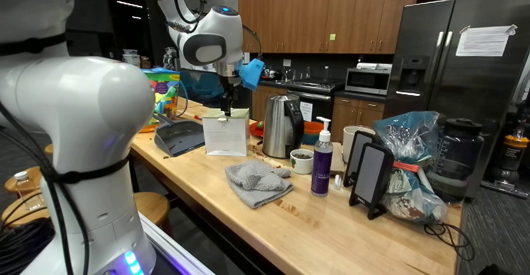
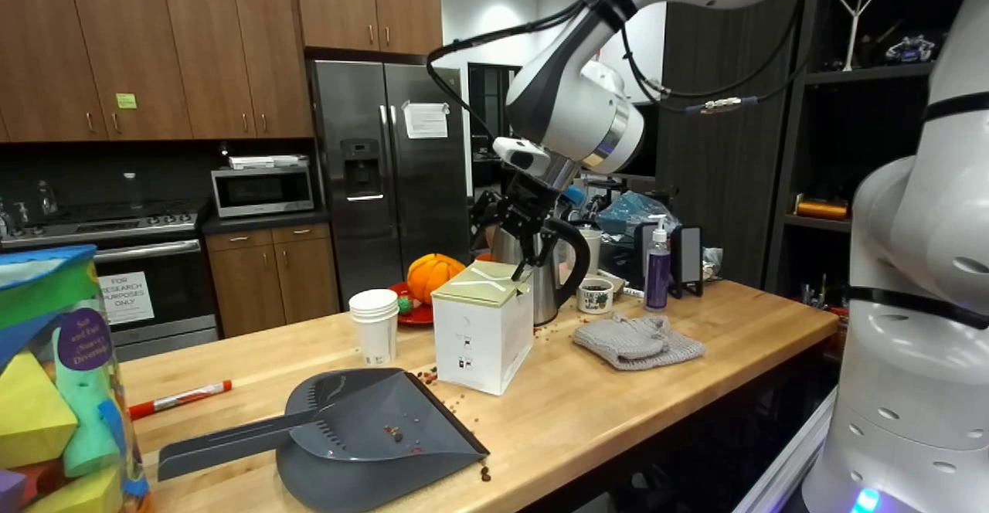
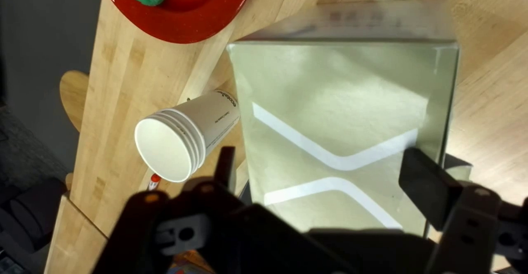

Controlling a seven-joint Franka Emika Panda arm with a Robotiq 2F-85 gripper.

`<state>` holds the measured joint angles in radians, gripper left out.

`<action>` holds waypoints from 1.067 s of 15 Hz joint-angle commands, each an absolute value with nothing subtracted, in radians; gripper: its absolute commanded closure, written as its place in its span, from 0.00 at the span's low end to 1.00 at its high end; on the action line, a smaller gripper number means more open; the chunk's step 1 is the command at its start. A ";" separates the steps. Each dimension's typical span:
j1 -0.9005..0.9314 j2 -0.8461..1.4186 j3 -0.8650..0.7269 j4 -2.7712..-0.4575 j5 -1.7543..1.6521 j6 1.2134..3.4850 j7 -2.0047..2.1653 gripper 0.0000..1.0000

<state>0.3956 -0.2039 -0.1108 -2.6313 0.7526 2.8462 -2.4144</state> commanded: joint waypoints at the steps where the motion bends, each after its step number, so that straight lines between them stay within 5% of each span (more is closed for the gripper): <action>1: 0.379 -0.275 -0.081 -2.694 0.688 2.856 -2.371 0.00; 12: 0.202 -0.449 0.144 -2.781 0.208 2.827 -1.939 0.00; 16: 0.268 -0.517 0.082 -2.782 0.062 2.695 -1.830 0.00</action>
<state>0.2421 -0.4415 0.1114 -2.7689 0.1278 2.7951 -1.8830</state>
